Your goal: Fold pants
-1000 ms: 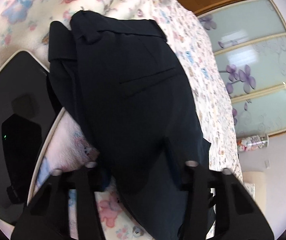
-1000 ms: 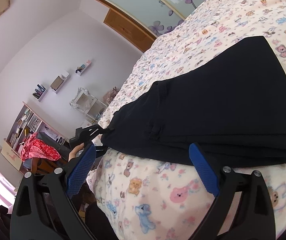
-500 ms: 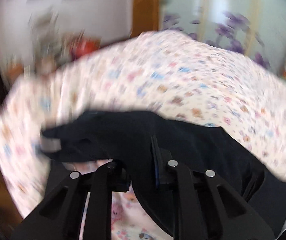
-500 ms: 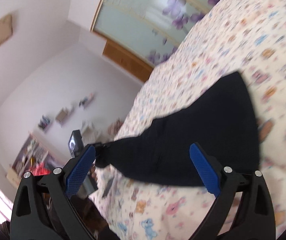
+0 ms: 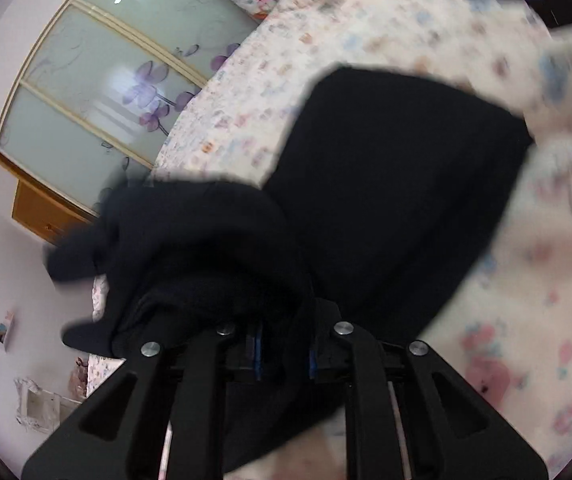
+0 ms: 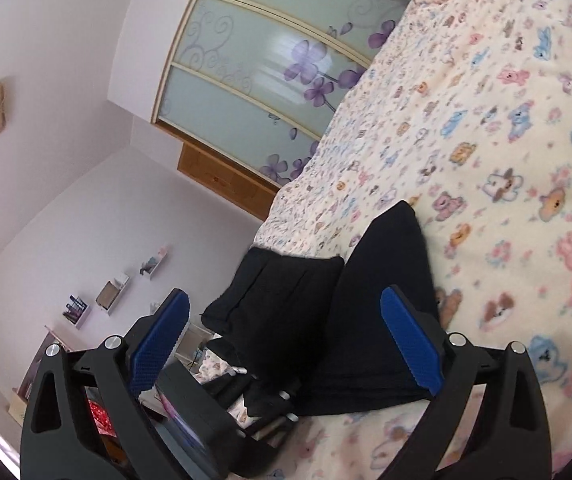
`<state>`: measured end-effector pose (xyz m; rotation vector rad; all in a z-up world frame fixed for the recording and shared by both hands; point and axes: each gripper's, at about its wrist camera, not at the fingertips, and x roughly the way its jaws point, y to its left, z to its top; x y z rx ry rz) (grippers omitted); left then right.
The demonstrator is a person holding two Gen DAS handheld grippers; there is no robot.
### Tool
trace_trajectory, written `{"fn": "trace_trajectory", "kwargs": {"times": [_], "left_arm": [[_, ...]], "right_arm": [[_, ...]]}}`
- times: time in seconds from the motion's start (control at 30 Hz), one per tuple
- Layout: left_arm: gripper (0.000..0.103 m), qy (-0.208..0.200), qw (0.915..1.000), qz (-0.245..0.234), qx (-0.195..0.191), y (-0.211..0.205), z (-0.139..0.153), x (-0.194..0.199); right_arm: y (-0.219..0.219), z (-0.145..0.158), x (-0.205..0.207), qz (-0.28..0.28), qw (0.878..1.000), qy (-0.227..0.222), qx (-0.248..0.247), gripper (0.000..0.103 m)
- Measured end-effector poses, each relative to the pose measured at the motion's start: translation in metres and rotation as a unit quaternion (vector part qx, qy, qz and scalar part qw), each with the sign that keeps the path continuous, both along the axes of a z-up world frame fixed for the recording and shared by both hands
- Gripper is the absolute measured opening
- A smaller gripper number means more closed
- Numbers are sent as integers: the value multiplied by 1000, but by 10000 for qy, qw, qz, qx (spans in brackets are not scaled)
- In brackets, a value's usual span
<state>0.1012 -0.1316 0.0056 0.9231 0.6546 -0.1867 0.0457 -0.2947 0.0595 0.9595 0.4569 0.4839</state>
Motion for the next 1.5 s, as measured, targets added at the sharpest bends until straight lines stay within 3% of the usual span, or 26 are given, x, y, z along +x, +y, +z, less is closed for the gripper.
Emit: {"fn": "trace_trajectory", "kwargs": {"times": [0.33,0.4,0.43,0.53,0.67,0.73,0.8,0.93,1.0,1.13,1.27,1.4,1.5], "left_arm": [[18,-228,9994,-149,-191,9,-4,-22],[19,-61,9980,-30,-624,16,2,-19],[23,115,9933,112,-1143,25,14,-14],[25,157,9795,357,-1977,42,38,-8],[29,-295,9766,513,-2068,45,62,-3],[29,-370,9781,471,-1994,34,65,-2],[30,-384,9850,215,-1667,13,57,-4],[31,-22,9960,-491,-744,-27,11,-25],[31,0,9963,-548,-668,-29,0,-29],[37,85,9938,-636,-903,-17,5,-35],[44,-176,9957,-841,-341,-29,-5,-44],[47,-281,9957,-768,-428,-39,-7,-44],[47,-612,9937,-941,40,-50,-16,-48]], "right_arm": [[19,-12,14,435,9984,321,-146,99],[19,-12,14,409,9985,324,-167,99],[19,-13,13,405,9985,329,-134,99],[17,-15,15,372,9986,342,-127,99],[18,-14,13,386,9987,326,-120,99],[18,-12,12,354,9989,284,-147,99],[15,-11,11,285,9992,243,-141,99],[6,-12,9,139,9996,250,-48,99],[3,-12,9,88,9996,255,-32,99],[4,-12,11,110,9996,265,-48,99],[5,-14,12,166,9994,311,-18,99],[1,-14,10,119,9995,292,54,99],[-4,-11,9,32,9997,207,94,99]]}}
